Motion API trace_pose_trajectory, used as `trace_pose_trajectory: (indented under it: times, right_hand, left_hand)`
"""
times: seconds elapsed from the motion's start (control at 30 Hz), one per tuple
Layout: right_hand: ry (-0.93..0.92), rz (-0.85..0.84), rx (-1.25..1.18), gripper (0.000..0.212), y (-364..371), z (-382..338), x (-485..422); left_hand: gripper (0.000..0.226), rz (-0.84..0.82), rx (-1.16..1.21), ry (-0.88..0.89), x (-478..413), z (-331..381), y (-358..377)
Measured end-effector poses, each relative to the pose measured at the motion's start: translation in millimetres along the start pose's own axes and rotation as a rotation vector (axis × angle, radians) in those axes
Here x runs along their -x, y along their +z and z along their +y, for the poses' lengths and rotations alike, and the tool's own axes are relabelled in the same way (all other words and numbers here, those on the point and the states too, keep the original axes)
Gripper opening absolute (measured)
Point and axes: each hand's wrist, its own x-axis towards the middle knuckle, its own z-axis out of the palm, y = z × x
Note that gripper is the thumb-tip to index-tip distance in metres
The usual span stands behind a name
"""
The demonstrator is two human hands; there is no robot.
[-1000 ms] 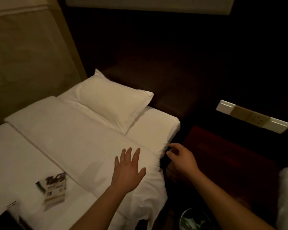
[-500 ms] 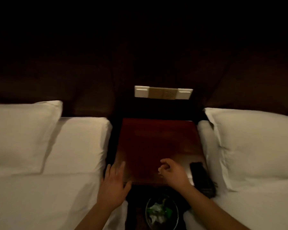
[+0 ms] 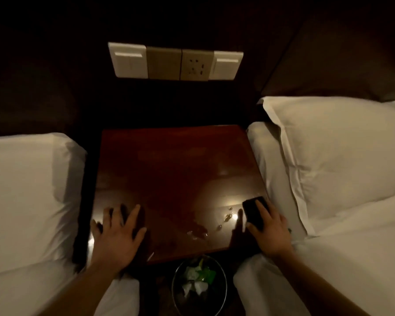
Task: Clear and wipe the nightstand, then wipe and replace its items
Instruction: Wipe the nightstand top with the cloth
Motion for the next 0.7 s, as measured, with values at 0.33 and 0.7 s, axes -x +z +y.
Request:
trace_pose_trajectory:
  times: [0.33, 0.7]
  right_hand:
    - [-0.118, 0.256, -0.307, 0.057, 41.5, 32.3, -31.8]
    - [-0.348, 0.227, 0.155, 0.066, 62.4, -14.5, -117.3]
  left_hand:
    - [0.068, 0.178, -0.091, -0.019, -17.4, -9.2, 49.3]
    - [0.069, 0.242, -0.010, -0.059, -17.8, -6.4, 48.0]
